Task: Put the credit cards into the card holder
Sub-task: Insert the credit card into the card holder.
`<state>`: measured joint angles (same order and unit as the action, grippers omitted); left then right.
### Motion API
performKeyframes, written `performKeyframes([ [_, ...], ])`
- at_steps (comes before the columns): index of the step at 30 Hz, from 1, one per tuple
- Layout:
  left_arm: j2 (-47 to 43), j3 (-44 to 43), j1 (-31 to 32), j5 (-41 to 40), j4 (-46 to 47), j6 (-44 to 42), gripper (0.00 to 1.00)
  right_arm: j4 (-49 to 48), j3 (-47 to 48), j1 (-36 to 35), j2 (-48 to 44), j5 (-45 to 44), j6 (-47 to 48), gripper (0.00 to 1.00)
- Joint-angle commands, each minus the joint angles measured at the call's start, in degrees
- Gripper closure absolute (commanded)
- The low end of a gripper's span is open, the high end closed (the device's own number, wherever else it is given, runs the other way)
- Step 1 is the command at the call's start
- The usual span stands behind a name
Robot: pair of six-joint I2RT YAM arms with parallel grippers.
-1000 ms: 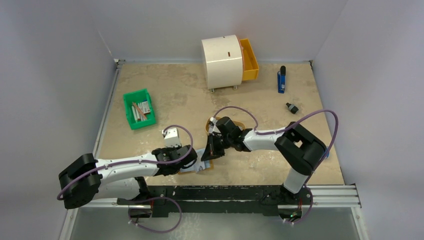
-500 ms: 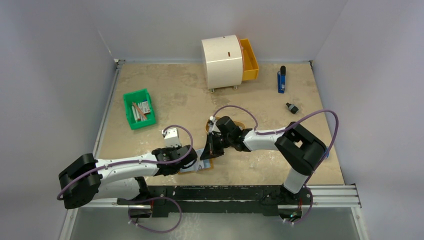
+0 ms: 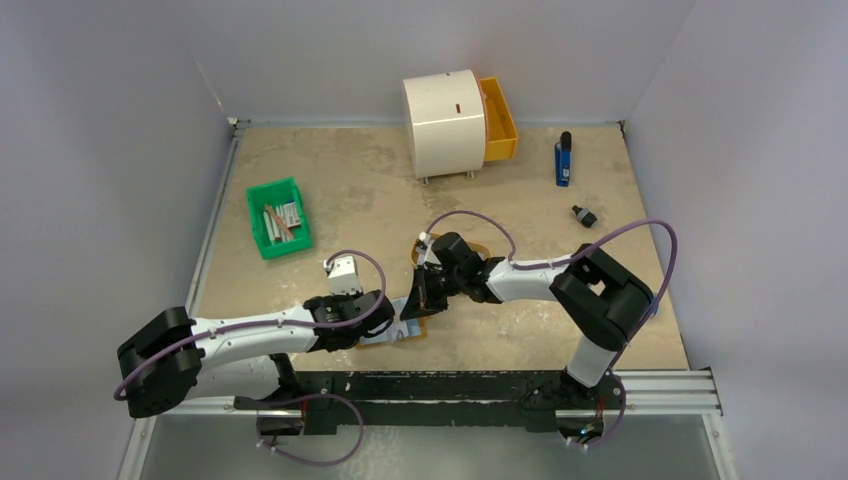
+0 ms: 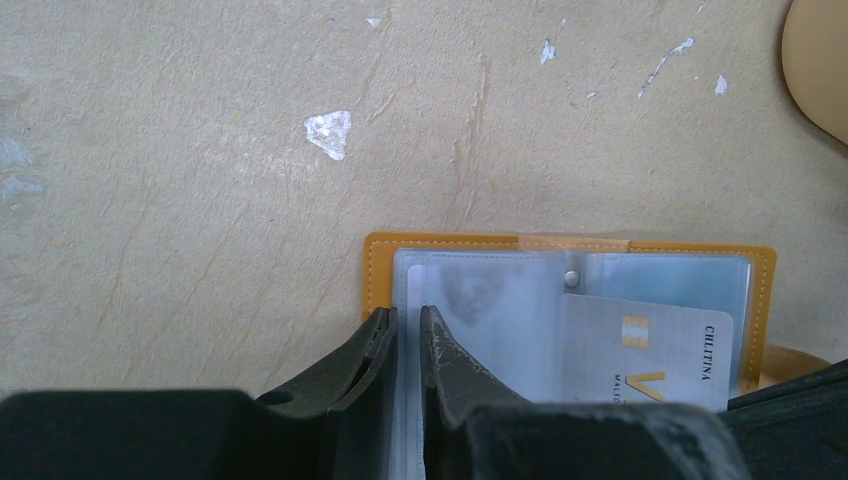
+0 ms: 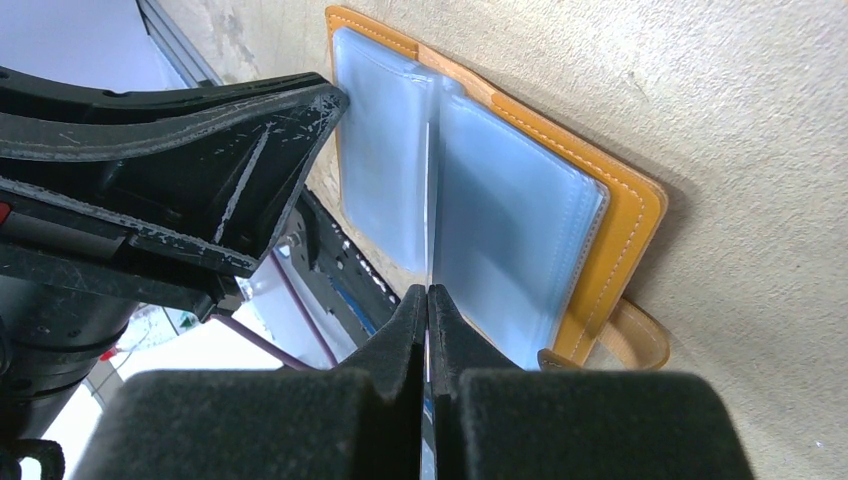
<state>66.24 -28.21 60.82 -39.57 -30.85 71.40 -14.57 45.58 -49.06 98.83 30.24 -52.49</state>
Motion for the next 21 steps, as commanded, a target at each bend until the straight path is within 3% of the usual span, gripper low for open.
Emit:
performKeyframes([
  [1, -0.63, 0.13, -0.16, -0.59, -0.97, 0.75, 0.87, -1.79, 0.34, 0.06, -3.1, 2.01, 0.72, 1.0],
  [21, -0.79, 0.19, -0.1, -0.53, -0.9, 0.84, 0.87, -2.84, 0.32, 0.02, -1.17, 2.81, 0.45, 1.0],
])
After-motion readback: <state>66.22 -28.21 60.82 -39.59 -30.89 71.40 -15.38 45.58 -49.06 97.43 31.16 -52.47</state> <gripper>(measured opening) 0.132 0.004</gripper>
